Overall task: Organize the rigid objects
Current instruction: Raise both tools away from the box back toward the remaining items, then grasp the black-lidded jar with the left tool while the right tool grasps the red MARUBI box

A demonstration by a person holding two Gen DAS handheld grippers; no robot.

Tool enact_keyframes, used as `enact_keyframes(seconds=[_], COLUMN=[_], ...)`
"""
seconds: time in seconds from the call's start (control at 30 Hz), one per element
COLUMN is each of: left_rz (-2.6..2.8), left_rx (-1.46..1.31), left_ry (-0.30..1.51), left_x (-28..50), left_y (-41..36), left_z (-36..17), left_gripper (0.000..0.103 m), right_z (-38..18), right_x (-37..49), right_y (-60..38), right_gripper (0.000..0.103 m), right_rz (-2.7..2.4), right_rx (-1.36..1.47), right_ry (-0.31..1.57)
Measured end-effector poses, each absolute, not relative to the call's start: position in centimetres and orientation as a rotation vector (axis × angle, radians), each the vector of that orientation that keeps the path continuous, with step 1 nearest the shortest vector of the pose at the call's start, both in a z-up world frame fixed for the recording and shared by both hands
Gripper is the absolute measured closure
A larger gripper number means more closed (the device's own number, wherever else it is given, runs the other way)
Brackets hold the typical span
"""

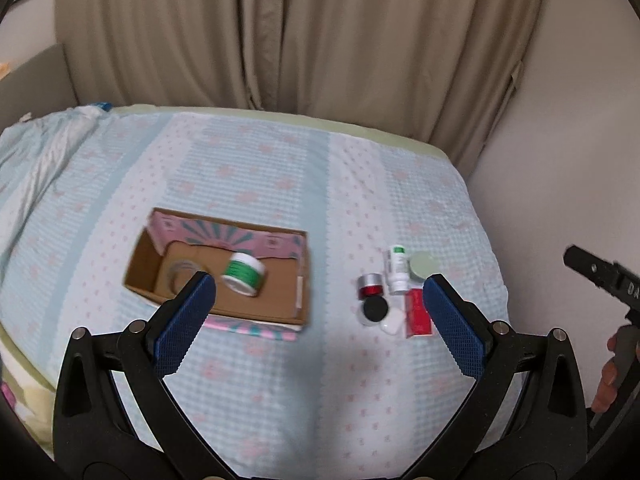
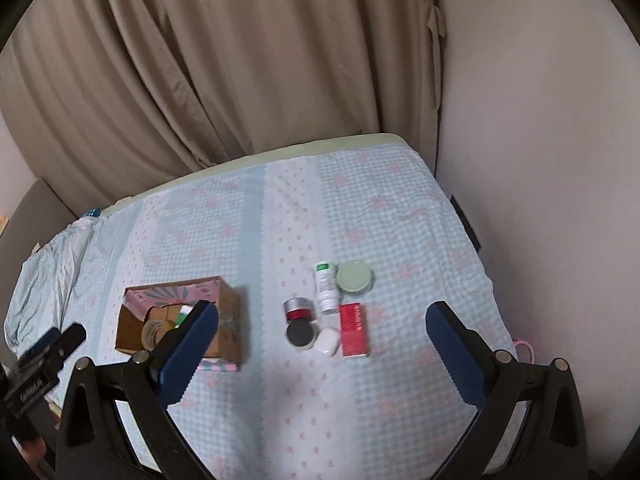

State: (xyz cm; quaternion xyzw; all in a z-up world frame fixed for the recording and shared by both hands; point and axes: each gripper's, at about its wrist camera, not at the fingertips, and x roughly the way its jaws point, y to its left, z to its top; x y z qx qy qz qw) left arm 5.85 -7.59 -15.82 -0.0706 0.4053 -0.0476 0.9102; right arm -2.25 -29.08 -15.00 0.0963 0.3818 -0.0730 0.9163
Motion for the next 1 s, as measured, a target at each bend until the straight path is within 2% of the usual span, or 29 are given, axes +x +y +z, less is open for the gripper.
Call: enact_keyframes(seconds=[0.37, 0.67, 0.73, 1.0], left_rz=[-0.203, -0.192, -0.185, -0.156], left_rx=[-0.126, -0.157, -0.170, -0.198], left_ry=[0.977, 1.094, 1.125, 1.189], left_x=[10.0, 15.2, 16.2, 18.7], left_y=[-15.3, -19.3, -20.1, -21.4], left_z=[-24.9, -36.5, -39.3, -46.8], left_gripper=[0.000, 0.001, 0.003, 0.005], right_z=[-19.9, -28.6, -31.1, -39.4], right_x=[1.6, 6.9, 8.1, 12.1], right_y=[-33.0, -34.6, -34.7, -35.1], right_gripper=[0.000, 0.000, 0.007, 0.017], right_rz=[-0.176, -0.199, -0.192, -0.187], right_rx=[0.259, 0.288, 0.285, 0.301], right_ry=[0.822, 0.932, 0.964, 1.097])
